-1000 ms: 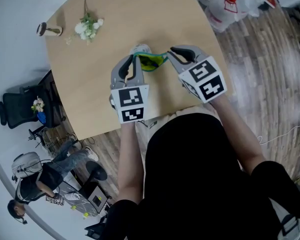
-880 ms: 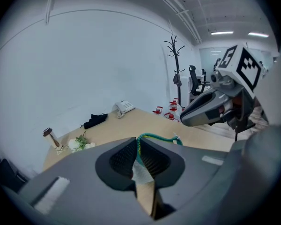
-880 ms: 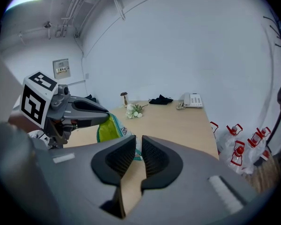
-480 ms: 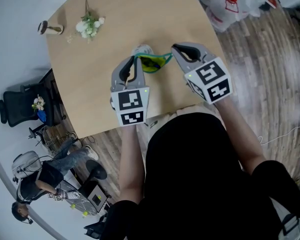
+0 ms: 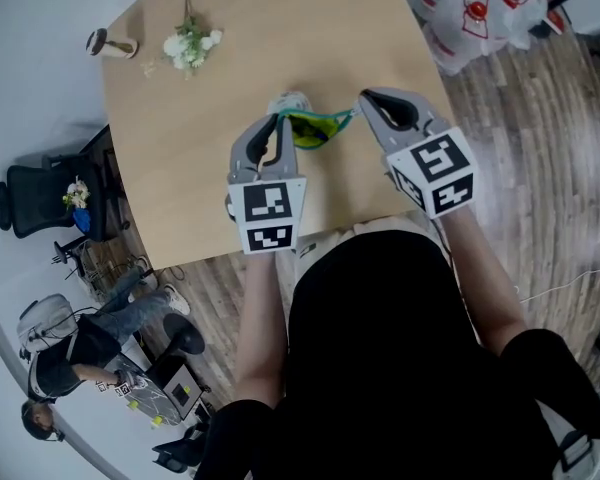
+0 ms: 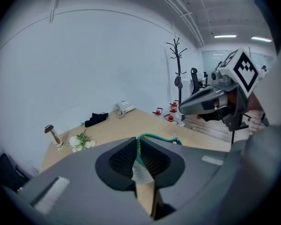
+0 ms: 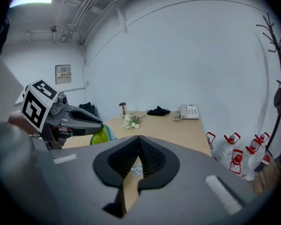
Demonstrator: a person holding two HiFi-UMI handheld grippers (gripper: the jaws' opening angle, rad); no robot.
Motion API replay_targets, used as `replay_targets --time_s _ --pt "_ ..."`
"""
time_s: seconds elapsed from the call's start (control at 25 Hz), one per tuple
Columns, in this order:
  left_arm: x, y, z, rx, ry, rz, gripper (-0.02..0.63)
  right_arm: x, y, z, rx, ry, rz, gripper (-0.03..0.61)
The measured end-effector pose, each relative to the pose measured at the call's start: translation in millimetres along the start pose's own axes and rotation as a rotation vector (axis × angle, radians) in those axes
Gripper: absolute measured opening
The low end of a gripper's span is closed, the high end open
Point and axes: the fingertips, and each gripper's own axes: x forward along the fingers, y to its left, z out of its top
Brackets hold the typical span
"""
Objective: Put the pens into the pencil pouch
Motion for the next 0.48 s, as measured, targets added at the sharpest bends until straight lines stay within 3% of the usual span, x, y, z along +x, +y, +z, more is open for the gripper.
replay_targets --time_s 0.48 --pt "7 3 -2 -0.006 0.022 0.011 0.025 -1 -11 -3 -0.003 0.009 -0.009 0.008"
